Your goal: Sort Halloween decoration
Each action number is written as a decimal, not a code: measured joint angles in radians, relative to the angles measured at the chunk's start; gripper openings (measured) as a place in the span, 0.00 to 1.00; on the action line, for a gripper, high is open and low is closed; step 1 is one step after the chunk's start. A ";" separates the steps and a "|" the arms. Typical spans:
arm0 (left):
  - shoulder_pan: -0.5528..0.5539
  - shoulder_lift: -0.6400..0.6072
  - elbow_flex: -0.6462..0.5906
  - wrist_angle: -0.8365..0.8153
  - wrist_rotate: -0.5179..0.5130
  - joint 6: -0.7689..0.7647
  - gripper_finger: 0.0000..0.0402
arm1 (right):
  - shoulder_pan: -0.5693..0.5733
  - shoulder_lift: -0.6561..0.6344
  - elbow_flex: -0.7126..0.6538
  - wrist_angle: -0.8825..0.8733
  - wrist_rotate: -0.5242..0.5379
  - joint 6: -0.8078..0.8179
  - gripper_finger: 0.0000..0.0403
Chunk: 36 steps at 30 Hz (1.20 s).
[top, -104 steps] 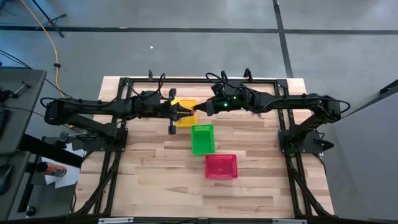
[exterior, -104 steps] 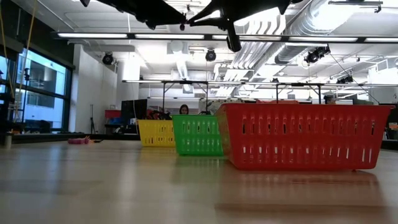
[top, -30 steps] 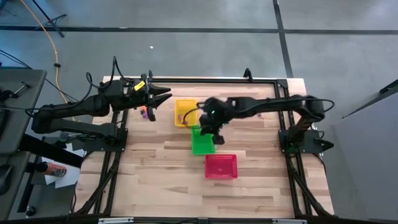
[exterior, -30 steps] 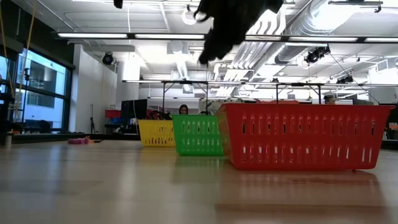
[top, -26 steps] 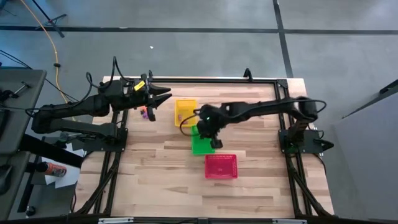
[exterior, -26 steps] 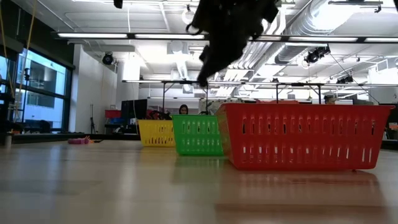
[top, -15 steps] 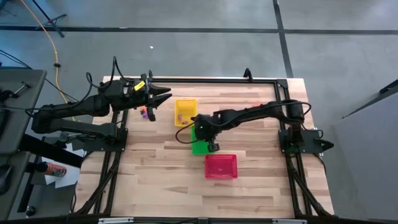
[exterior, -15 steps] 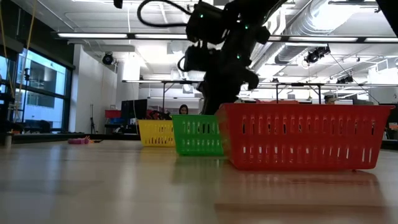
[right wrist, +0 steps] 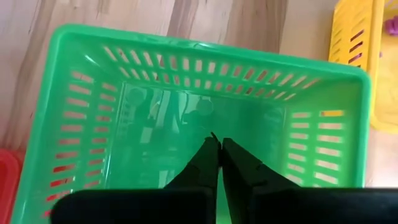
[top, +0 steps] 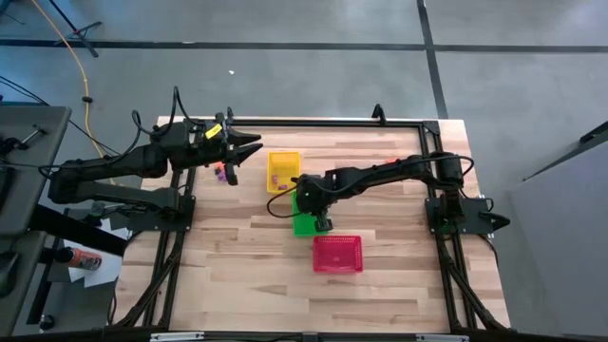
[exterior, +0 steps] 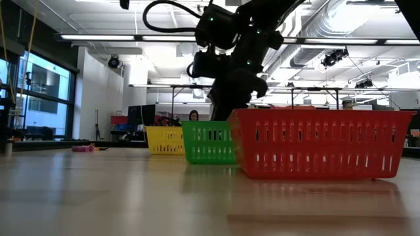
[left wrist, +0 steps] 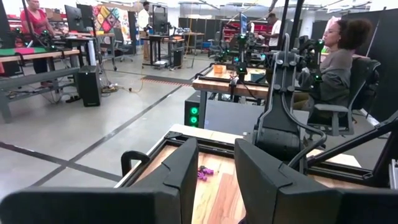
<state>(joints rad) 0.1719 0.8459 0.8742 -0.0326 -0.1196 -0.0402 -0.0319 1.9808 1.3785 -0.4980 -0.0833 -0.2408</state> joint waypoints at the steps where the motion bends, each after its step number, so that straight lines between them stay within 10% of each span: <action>1: 0.000 0.000 0.000 0.000 0.000 0.000 0.24 | 0.000 0.000 0.000 0.000 0.000 0.008 0.04; 12: 0.000 0.000 0.000 0.000 0.000 0.000 0.24 | -0.008 -0.008 0.096 -0.170 -0.036 -0.059 0.42; 21: 0.000 0.000 0.000 0.009 0.001 0.000 0.24 | -0.079 -0.115 0.227 -0.420 -0.121 -0.057 0.46; 36: 0.000 0.000 0.000 -0.004 0.002 -0.008 0.24 | -0.125 -0.874 -0.457 -0.004 0.052 0.548 0.46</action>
<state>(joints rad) 0.1715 0.8463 0.8738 -0.0370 -0.1181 -0.0479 -0.1568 1.1071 0.9219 -0.5023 -0.0318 0.3076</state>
